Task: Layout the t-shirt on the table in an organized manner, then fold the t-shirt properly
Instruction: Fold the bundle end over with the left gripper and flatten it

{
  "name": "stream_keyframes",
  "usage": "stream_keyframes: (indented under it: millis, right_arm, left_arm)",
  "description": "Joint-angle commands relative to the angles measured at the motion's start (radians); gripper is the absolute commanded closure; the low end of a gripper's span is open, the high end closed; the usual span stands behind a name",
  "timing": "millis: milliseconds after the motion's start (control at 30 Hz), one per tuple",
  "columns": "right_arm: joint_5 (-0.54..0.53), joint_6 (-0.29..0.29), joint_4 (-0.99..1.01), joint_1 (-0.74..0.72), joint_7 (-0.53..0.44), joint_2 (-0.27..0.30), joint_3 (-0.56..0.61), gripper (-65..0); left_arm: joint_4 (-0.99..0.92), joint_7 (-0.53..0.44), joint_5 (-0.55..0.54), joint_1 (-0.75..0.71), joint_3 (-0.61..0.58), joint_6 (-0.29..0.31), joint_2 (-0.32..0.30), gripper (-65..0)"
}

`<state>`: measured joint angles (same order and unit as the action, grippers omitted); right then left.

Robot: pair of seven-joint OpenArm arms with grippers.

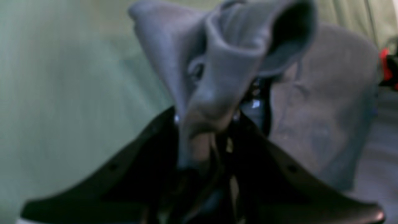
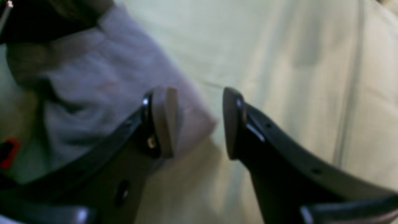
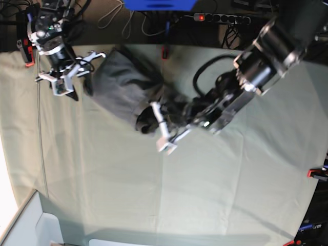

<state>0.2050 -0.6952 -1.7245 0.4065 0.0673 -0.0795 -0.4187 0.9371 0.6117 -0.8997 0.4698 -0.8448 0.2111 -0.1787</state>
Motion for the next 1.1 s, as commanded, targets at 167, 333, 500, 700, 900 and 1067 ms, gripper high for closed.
stream_keyframes:
  millis: [167,333,500,700,900,1067]
  right_arm:
    - [-0.016,-0.003,-0.018,-0.022,-0.022,-0.004,-0.122,-24.4]
    - [-0.016,-0.003,-0.018,-0.025,-0.022,-0.004,-0.188,-24.3]
    - [-0.016,-0.003,-0.012,-0.025,-0.022,-0.001,-0.222,-24.3]
    - [-0.016,-0.003,-0.01,-0.034,-0.022,-0.001,-0.216,-24.3]
    - [-0.014,-0.003,-0.01,-0.044,-0.017,-0.006,-0.214,-24.3]
    - [-0.012,-0.003,-0.01,-0.044,-0.017,-0.006,-0.214,-24.3]
  left_arm:
    - [-0.16,-0.031,0.216,0.159,-0.06,0.007,0.163,0.0]
    - [-0.278,-0.083,0.526,0.162,-0.058,0.009,0.324,0.0]
    - [-0.303,-0.194,0.695,0.125,-0.057,0.009,0.336,-0.1]
    - [-0.293,-0.201,0.701,0.126,-0.058,0.009,0.336,-2.7]
    - [-0.287,-0.201,0.703,0.128,-0.058,0.009,0.336,-16.7]
    - [-0.212,-0.194,0.704,0.131,-0.06,0.009,0.336,-19.2]
